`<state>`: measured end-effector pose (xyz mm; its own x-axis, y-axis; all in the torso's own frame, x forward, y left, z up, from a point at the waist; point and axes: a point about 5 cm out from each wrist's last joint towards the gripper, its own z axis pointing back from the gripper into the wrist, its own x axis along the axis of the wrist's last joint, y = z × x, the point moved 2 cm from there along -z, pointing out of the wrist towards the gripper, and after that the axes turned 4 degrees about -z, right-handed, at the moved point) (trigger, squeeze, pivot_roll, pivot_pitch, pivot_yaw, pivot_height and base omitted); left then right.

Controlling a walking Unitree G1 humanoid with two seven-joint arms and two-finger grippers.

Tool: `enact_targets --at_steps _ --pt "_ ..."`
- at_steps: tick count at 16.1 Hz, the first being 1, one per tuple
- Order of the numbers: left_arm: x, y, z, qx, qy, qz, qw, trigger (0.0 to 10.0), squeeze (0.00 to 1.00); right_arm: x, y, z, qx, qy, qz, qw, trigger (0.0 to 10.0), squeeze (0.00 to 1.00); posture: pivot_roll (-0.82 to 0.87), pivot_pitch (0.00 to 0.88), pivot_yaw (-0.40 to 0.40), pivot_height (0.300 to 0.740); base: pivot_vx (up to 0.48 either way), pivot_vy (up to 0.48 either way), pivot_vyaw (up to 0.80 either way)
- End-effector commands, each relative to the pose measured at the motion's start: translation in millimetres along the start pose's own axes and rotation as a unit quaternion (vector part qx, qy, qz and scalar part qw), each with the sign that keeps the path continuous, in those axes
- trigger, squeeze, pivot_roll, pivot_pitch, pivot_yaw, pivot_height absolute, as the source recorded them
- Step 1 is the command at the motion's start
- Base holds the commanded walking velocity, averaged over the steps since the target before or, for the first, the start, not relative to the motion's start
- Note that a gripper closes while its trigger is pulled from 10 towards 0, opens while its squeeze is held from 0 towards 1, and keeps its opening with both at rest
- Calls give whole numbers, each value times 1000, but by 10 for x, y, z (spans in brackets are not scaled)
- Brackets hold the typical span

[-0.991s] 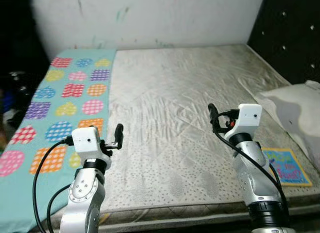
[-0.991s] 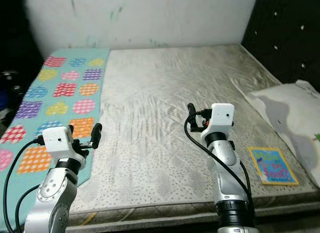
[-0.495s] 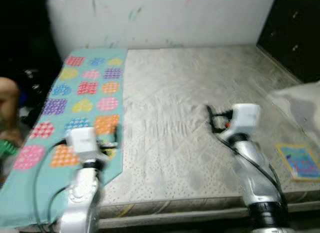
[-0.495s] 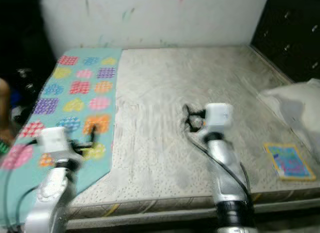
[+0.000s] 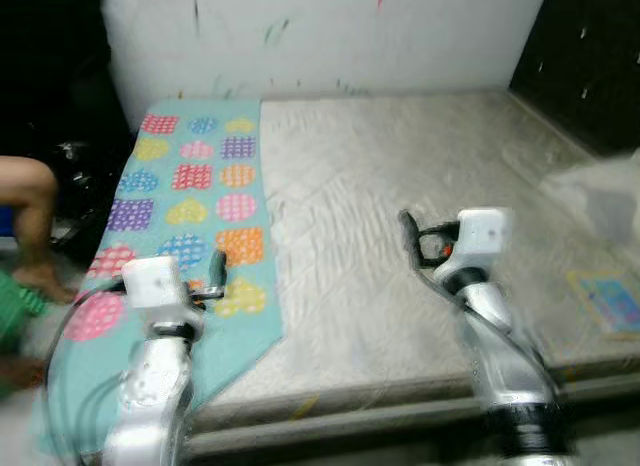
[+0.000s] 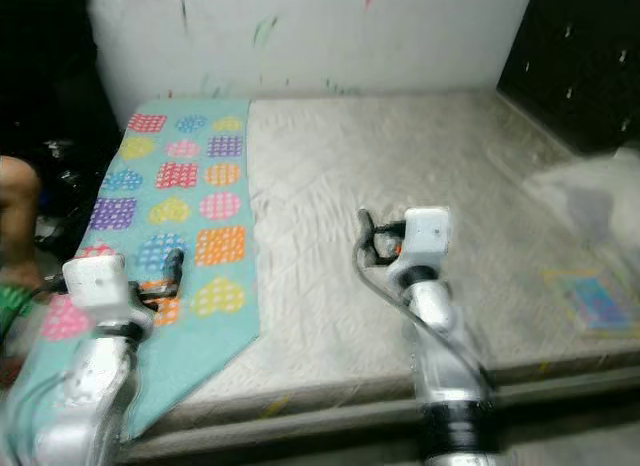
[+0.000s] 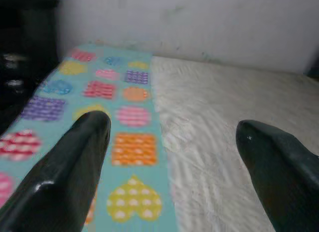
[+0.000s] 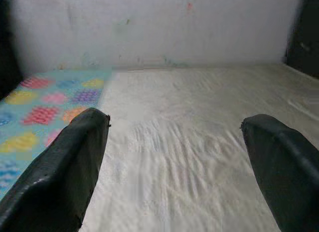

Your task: Clean up the room

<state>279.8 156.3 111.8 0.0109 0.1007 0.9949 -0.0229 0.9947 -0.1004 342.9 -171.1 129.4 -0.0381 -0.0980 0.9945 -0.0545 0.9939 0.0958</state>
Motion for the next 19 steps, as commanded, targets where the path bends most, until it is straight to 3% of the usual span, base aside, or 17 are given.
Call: enact_targets --at_steps 1,7,15,19 --pt "18 73 -1 10 0 -9 1000 10000 0 47 72 -19 11 -9 -4 1000 10000 0 -34 36 0 740 0 480 0" --pt "21 67 7 9 1 -5 1000 10000 0 53 106 -14 19 -12 8 1000 10000 0 -34 43 1 740 0 480 0" --pt "93 -29 40 -33 -22 16 999 10000 0 49 107 -21 18 -9 4 1000 10000 0 -36 46 1 740 0 0 0" --pt "73 -21 31 -27 -14 16 999 10000 0 50 112 -23 18 -11 3 1000 10000 0 -37 47 3 740 0 0 0"
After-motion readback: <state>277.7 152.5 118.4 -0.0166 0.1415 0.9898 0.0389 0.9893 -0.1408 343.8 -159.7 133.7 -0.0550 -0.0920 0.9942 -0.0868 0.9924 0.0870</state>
